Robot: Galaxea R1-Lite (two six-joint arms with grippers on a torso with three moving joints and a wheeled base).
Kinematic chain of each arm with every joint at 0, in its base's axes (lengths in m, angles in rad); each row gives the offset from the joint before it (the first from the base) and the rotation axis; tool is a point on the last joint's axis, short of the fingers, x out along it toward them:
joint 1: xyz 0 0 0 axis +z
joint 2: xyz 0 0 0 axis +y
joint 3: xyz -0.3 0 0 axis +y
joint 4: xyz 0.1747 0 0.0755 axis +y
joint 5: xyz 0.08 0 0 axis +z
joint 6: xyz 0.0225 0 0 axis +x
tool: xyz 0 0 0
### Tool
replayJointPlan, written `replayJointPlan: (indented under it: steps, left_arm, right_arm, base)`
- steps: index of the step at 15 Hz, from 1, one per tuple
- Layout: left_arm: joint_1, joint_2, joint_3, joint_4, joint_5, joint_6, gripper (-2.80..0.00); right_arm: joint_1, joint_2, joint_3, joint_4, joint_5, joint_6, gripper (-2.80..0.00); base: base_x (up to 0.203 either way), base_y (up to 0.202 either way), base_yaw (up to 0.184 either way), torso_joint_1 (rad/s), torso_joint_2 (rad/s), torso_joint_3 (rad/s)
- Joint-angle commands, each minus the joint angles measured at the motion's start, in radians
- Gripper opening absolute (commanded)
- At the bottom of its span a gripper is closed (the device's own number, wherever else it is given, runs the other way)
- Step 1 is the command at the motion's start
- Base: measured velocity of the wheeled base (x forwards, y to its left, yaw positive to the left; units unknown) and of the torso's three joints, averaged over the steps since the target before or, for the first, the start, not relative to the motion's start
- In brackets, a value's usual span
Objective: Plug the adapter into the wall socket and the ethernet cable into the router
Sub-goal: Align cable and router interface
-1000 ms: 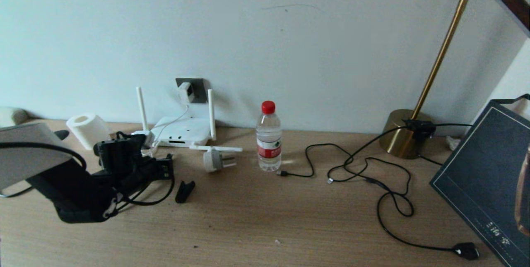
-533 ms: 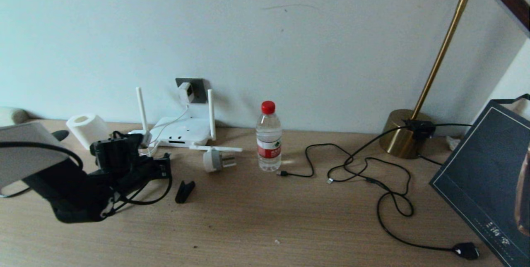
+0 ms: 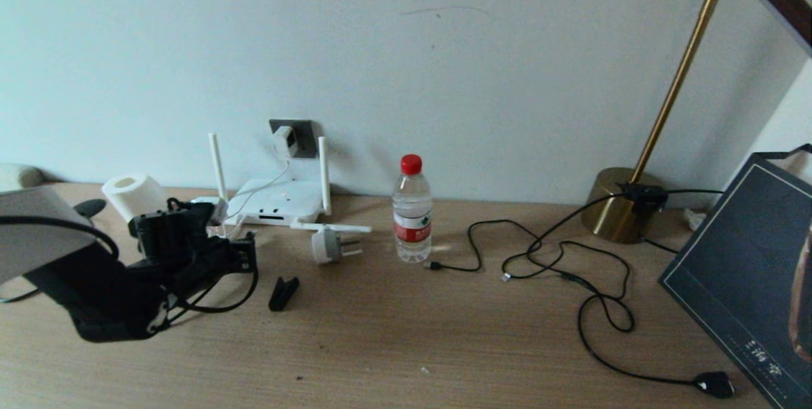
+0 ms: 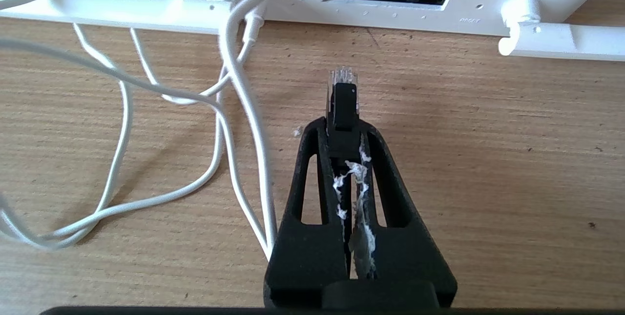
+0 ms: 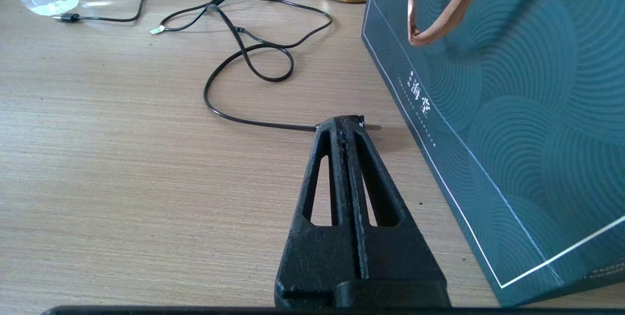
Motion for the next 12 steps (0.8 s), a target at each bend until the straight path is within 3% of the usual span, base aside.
replayJointPlan:
  steps: [1,12]
  left_arm:
    - [-0.001,-0.013,0.003,-0.006,-0.004,0.001,-2.80]
    - [0.000,-0.012,-0.009,-0.005,-0.028,0.000,-2.80]
  right_arm:
    - [0.000,0.002,0.000,0.000,0.000,0.000,-2.80]
    - [0.000,0.002,0.000,0.000,-0.001,0.000,-2.80]
  base:
    - [0.000,0.000,0.000,0.000,0.00,0.000]
    - [0.000,0.000,0.000,0.000,0.00,0.000]
